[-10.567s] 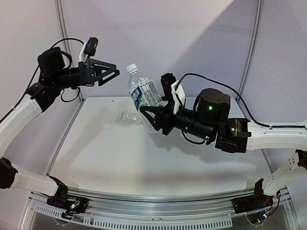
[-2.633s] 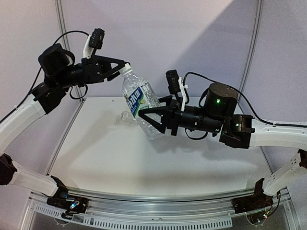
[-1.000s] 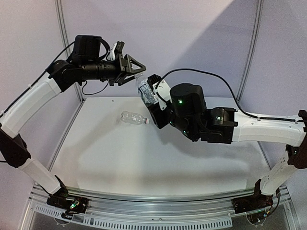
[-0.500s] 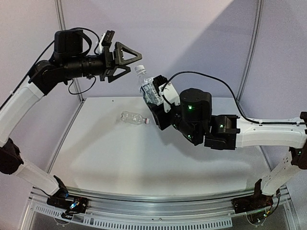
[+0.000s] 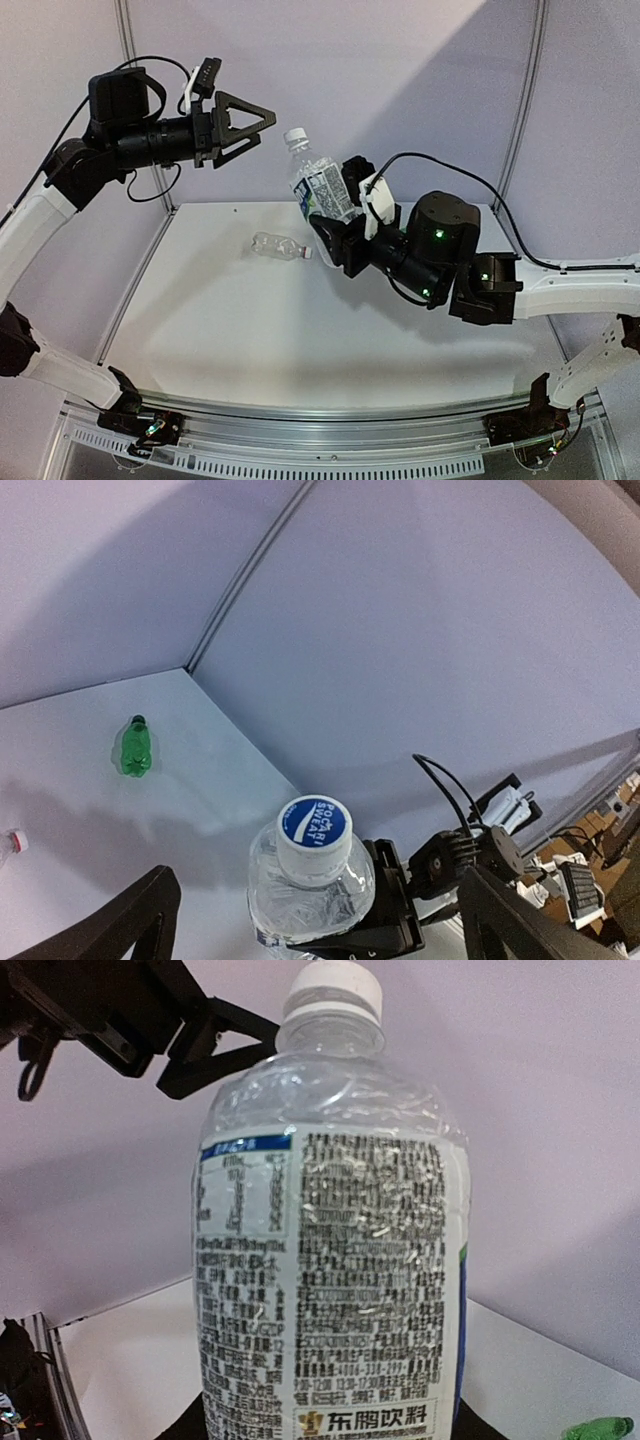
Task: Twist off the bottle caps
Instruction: Unscrew the bottle cap from the plastic bottle.
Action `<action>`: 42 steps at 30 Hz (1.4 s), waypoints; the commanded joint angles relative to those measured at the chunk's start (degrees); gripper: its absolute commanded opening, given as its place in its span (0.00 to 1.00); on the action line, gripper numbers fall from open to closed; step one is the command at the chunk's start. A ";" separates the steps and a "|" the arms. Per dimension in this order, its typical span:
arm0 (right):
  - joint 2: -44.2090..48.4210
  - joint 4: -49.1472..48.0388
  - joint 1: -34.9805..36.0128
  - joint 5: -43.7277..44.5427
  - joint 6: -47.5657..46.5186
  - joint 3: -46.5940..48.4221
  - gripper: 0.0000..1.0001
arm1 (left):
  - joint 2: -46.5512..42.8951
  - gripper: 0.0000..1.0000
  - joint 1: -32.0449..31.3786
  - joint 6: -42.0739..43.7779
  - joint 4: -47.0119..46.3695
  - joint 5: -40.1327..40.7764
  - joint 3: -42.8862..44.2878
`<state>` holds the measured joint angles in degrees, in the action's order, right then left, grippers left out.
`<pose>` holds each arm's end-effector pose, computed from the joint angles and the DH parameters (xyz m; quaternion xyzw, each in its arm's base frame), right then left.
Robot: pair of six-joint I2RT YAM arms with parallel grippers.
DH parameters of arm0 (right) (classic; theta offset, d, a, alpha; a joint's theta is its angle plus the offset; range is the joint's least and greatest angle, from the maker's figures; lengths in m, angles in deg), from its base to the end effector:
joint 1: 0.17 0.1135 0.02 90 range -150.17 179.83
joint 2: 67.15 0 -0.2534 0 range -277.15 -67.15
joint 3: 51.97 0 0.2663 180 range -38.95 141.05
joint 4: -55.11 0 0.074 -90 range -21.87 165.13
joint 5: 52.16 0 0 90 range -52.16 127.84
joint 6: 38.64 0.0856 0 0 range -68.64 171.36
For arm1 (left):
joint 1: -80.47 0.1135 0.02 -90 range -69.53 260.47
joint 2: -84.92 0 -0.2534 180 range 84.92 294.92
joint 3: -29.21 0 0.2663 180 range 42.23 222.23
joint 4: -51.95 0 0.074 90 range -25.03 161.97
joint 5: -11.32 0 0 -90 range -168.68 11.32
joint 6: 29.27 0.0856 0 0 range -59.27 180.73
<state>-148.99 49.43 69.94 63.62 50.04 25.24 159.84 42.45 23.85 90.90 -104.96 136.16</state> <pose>0.1713 0.3640 0.3456 -0.2694 0.6474 0.2640 0.6622 0.2362 -0.2328 0.4812 0.1580 0.7274 -0.5278 0.4092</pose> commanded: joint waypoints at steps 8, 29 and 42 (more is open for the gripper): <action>1.87 -4.38 -0.03 -10.12 2.91 -0.32 0.00 | 1.33 0.97 1.10 1.02 -12.08 -14.29 -2.45; 2.17 -3.21 -0.03 -10.05 2.74 0.16 0.00 | 4.50 0.47 1.02 -1.34 -14.89 -16.91 -3.94; 0.48 1.94 0.01 -7.20 2.96 2.29 0.00 | 3.98 0.24 0.84 -4.28 -10.16 -7.80 -4.53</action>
<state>-148.21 47.81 69.94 54.16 52.79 25.24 164.08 43.08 21.47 77.31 -118.87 132.53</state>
